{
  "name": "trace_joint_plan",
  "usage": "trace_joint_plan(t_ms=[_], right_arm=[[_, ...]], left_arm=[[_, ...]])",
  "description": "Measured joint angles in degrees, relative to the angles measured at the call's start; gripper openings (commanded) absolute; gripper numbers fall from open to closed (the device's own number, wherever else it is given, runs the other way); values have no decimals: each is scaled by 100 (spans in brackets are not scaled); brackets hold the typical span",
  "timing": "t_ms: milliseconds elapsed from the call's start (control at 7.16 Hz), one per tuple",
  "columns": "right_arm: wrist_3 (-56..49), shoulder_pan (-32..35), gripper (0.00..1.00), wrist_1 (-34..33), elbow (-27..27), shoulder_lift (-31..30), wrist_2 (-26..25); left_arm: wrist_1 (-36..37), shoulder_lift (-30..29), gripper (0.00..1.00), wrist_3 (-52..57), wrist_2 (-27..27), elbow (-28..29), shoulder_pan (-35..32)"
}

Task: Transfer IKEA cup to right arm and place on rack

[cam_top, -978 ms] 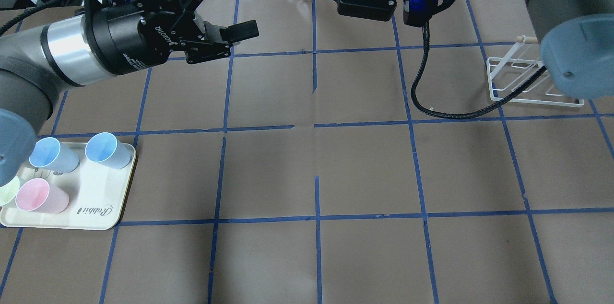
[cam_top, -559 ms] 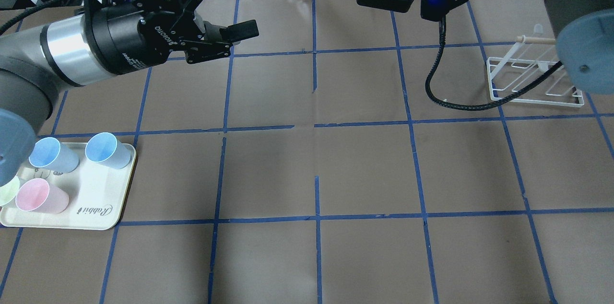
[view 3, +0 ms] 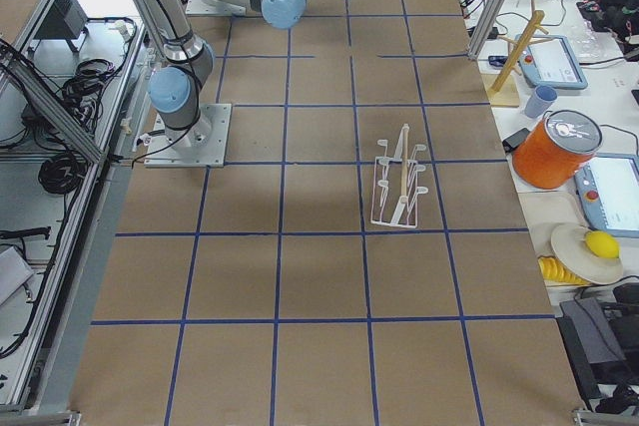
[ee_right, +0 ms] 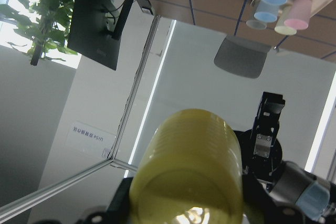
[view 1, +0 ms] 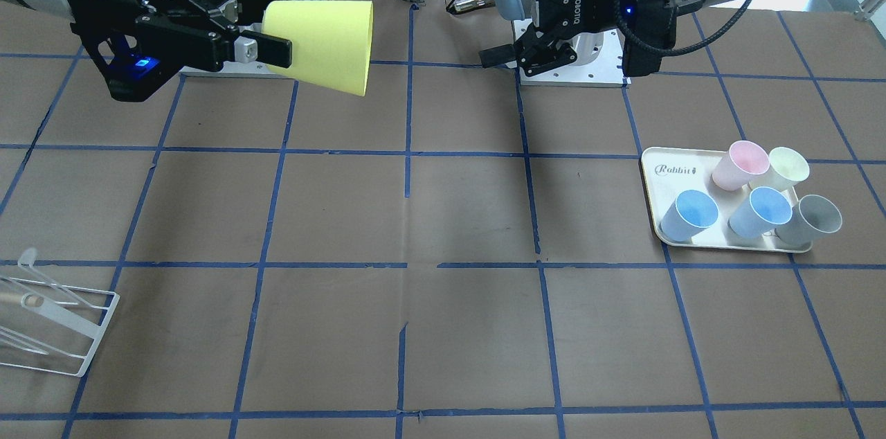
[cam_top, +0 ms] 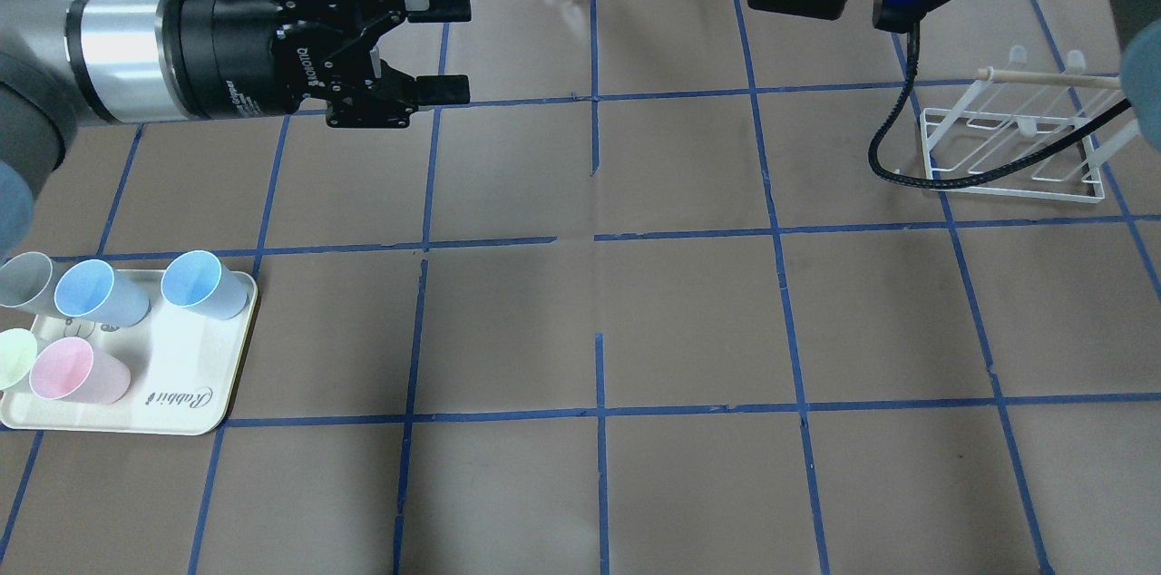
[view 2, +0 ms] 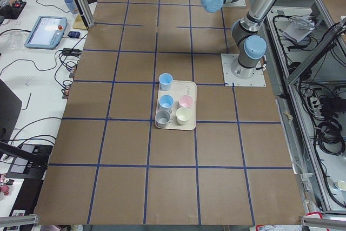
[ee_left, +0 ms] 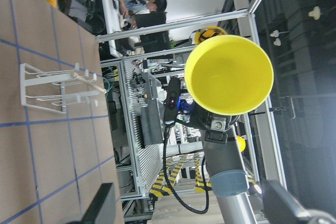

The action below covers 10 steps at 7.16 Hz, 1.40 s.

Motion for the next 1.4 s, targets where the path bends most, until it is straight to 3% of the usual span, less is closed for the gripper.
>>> trace_joint_plan(t_ms=[419,838,1117,1397], right_arm=[[-374,25,0,-246,-6,-64,-1813],[-2128,367,2,-219,5,-92,-3650],[-3372,469,2,-87,-12,-59,-4881],[-4932,443,1,-100,-144,98,-6035]], left_arm=[[1715,-433,100,-1322,3236,717,-341],[2178,-791,100,-1074,6377,1025,-951],[1242,-955,100,-917,7075,1519,-1143],[241,-914,100,-944,6891,1970,-920]])
